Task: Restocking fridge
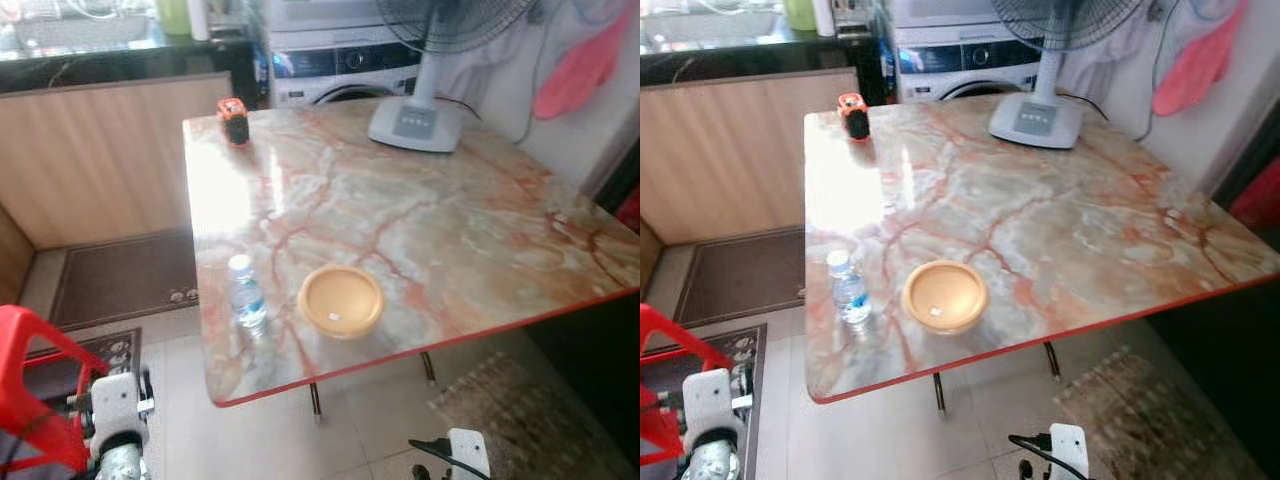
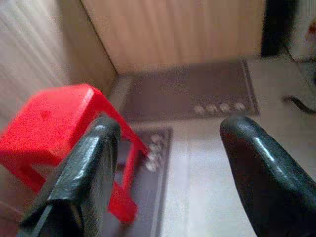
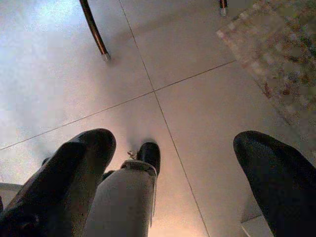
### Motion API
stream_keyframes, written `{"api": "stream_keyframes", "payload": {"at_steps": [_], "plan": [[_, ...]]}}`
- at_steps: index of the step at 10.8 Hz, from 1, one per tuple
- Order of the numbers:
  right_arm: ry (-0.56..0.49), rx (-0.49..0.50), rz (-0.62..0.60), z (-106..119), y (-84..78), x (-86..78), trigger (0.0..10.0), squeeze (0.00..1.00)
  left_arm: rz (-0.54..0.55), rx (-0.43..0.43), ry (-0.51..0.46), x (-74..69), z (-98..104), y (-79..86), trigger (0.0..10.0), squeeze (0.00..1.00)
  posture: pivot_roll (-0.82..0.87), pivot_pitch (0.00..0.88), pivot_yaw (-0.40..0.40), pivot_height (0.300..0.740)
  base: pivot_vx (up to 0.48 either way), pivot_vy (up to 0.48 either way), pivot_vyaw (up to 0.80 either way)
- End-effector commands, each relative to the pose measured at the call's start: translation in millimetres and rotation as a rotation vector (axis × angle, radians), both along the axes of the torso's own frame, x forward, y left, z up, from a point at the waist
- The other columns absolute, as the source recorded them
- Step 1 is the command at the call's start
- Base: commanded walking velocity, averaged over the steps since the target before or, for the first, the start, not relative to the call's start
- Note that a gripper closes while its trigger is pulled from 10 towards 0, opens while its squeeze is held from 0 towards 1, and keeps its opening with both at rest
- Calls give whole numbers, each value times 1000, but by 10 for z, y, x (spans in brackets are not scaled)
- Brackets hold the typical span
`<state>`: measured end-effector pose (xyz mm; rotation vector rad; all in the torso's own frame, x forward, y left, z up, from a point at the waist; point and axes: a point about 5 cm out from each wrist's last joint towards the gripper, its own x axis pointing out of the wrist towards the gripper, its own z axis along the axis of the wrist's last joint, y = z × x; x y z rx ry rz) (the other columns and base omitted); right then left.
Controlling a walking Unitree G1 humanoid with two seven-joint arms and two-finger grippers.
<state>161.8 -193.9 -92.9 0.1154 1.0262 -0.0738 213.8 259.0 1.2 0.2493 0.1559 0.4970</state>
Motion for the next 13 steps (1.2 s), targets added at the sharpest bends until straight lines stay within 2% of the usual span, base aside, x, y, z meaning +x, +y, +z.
{"api": "stream_keyframes", "payload": {"at_steps": [1, 4, 5, 6, 8, 9, 10, 11, 12, 13], "plan": [[9, -4, 8, -5, -13, -16, 10000, 0, -5, 61, -70, 8, 109, -32, 10000, 0, 40, 0, -30, 740, 0, 0, 0], [10, -8, 11, -2, -32, -15, 10000, 0, 38, 190, -182, -58, 385, 27, 10000, 0, 57, 0, -37, 740, 0, 0, 0], [12, -12, 16, -1, -39, -13, 10000, 0, 63, 207, -248, -5, 562, 74, 10000, 0, 64, 0, -42, 740, 0, 0, 0], [12, -13, 18, 0, -42, -12, 10000, 0, 18, 266, -333, 124, 818, 32, 10000, 0, 66, 0, -44, 740, 0, 0, 0], [8, -14, 21, 3, -44, -8, 10000, 0, -131, 345, -485, 370, 1316, -226, 10000, 0, 59, 0, -44, 740, 0, 0, 0], [9, -14, 21, 2, -43, -9, 10000, 0, -186, 335, -521, 448, 1471, -338, 10000, 0, 59, 0, -45, 740, 0, 0, 0], [10, -13, 22, 1, -41, -10, 10000, 0, -244, 307, -548, 518, 1608, -441, 10000, 0, 59, 0, -45, 740, 0, 0, 0], [17, -20, 34, 0, -40, -11, 10000, 0, -417, 276, -570, 647, 1805, -706, 10000, 0, 61, 0, -45, 740, 0, 0, 0], [16, -19, 30, -1, -44, -15, 10000, 0, -534, 242, -609, 693, 2028, -921, 10000, 0, 54, 0, -43, 740, 0, 0, 0], [15, -19, 31, 0, -47, -15, 10000, 0, -613, 184, -632, 742, 2210, -1054, 10000, 0, 54, 0, -45, 740, 0, 0, 0]]}}
